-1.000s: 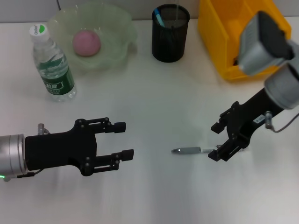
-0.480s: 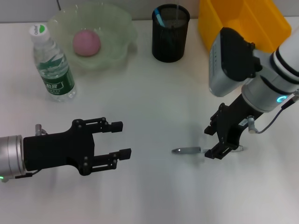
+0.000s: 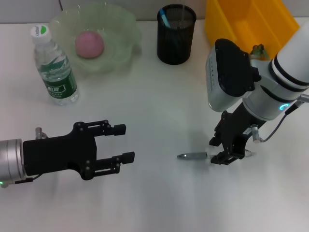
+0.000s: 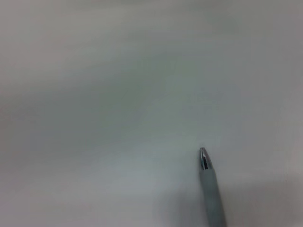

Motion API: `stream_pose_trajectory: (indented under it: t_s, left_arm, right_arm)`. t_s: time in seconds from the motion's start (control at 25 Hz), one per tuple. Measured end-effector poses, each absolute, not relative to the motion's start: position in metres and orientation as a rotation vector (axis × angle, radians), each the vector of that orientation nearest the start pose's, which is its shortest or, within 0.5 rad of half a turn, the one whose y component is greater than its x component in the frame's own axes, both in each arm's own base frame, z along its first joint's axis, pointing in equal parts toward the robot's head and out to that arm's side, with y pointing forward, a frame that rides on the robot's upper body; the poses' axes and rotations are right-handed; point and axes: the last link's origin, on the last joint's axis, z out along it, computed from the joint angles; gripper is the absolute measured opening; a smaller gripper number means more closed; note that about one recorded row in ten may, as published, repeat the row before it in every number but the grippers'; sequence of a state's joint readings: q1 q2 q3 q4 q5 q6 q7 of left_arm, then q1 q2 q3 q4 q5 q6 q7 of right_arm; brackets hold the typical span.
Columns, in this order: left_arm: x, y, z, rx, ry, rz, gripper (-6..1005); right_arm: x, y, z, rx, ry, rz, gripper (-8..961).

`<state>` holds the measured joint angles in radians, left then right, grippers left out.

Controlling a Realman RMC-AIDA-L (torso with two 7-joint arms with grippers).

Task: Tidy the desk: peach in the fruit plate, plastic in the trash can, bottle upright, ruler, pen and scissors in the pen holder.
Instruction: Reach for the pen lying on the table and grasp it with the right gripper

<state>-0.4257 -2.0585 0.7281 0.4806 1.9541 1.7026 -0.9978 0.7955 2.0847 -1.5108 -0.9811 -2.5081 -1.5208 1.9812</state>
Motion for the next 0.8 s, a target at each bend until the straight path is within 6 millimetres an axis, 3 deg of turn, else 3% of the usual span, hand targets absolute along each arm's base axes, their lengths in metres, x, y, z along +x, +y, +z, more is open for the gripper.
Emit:
stream_pose_trajectory:
  t_s: [0.44, 0.8]
  left_arm:
    - [-0.2867, 0.2683, -0.0197, -2.814, -0.36, -0.843, 666]
    - [-0.2889, 0.2663, -0.0245, -2.835, -0.367, -0.809, 666]
  right_arm:
    - [0.1736, 0.3497, -0.0646, -3.061, 0.092, -0.824, 338]
    - [0.1743, 0.3486, -0.0676, -3.045, 0.055, -0.877, 332]
